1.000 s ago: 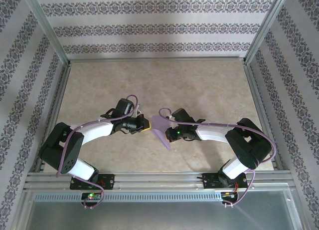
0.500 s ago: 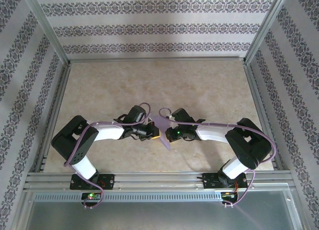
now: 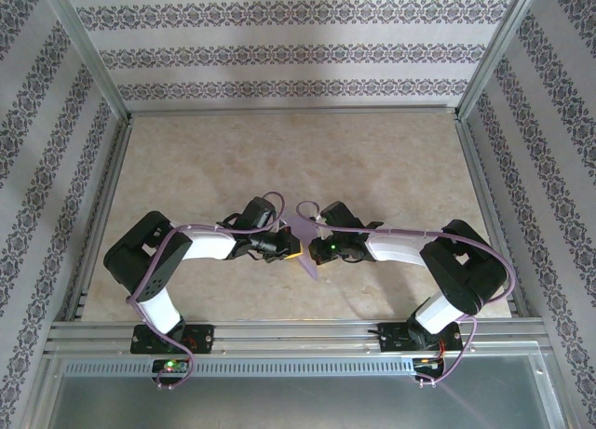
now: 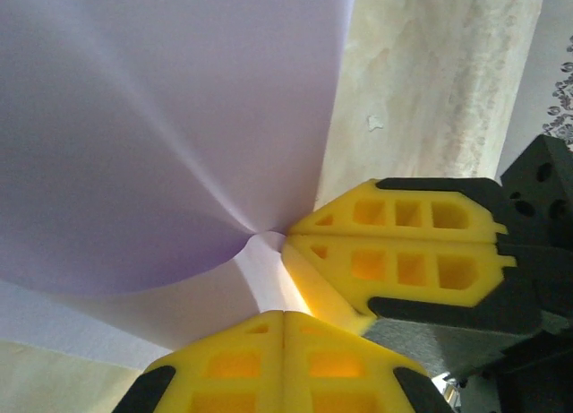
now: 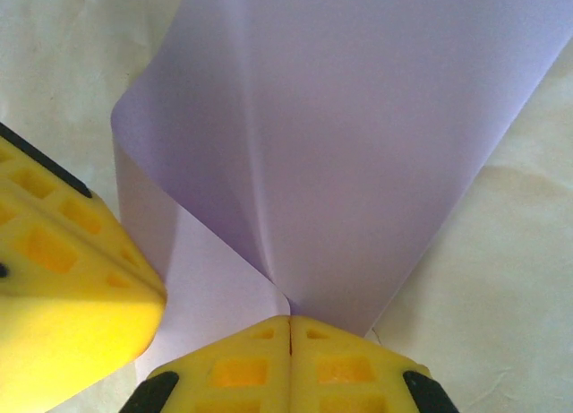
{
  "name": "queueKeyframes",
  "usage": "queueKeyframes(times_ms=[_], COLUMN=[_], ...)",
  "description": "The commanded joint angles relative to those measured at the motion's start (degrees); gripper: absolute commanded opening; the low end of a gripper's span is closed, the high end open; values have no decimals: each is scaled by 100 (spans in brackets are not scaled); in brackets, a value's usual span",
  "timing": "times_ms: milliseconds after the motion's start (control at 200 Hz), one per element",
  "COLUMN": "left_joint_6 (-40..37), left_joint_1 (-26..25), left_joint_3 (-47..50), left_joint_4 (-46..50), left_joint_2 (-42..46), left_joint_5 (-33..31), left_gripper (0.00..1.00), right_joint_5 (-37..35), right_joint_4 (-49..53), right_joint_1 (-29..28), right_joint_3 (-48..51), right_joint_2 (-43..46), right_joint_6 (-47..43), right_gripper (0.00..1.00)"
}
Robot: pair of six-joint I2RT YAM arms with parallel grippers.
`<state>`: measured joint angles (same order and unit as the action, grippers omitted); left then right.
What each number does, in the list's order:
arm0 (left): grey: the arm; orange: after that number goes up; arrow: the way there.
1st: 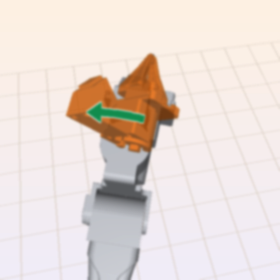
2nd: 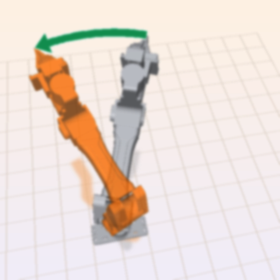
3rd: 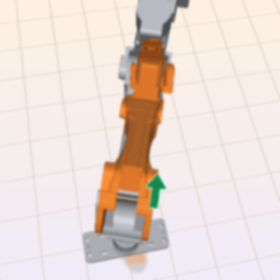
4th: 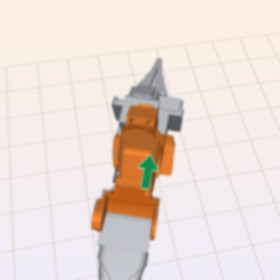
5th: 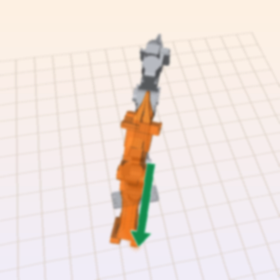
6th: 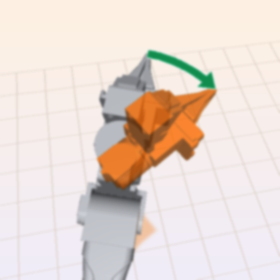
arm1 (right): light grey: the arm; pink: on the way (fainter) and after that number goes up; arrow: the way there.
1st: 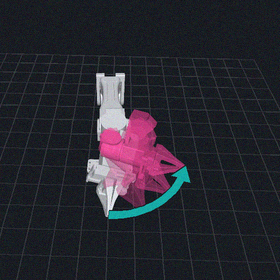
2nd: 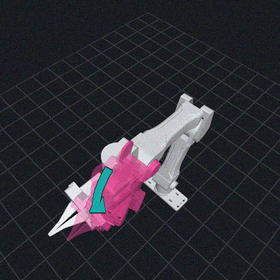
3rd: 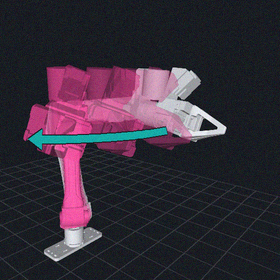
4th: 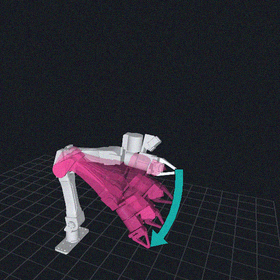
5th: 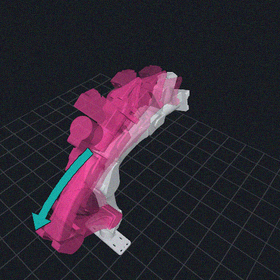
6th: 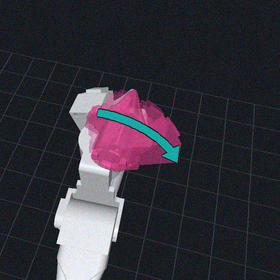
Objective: Fold a paper plane with a square sheet of paper (fold left side to right side)
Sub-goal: Third fold the triangle at the center of the table.
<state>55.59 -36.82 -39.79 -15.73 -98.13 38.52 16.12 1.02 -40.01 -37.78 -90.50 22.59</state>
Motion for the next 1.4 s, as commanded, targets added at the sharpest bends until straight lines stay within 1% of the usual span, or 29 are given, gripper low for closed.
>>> queueKeyframes(times_ms=[0, 305, 939, 1134, 1294, 1394], left_joint_6=[-11, -66, 38, -54, -180, -130], left_joint_1=[-71, -72, -71, -89, -133, -137], left_joint_3=[-122, -29, 33, -28, -107, -89], left_joint_4=[-17, 228, 34, 613, 1229, 1266], left_joint_2=[-108, -84, -345, -326, -303, -359], left_joint_5=[-147, -266, -369, -573, -805, -824], left_gripper=[2, 1, 1, 0, 0, 0], right_joint_5=[-65, -83, -47, -15, 97, 193], right_joint_4=[364, 373, 400, 500, 517, 547], right_joint_1=[-75, -75, -80, -36, 127, 259], right_joint_3=[34, 34, -23, -148, -277, -363], right_joint_2=[-214, -214, -229, -125, 133, 322], right_joint_6=[-55, -67, -63, -62, 3, 67], right_gripper=[0, 0, 0, 0, 9, 19])
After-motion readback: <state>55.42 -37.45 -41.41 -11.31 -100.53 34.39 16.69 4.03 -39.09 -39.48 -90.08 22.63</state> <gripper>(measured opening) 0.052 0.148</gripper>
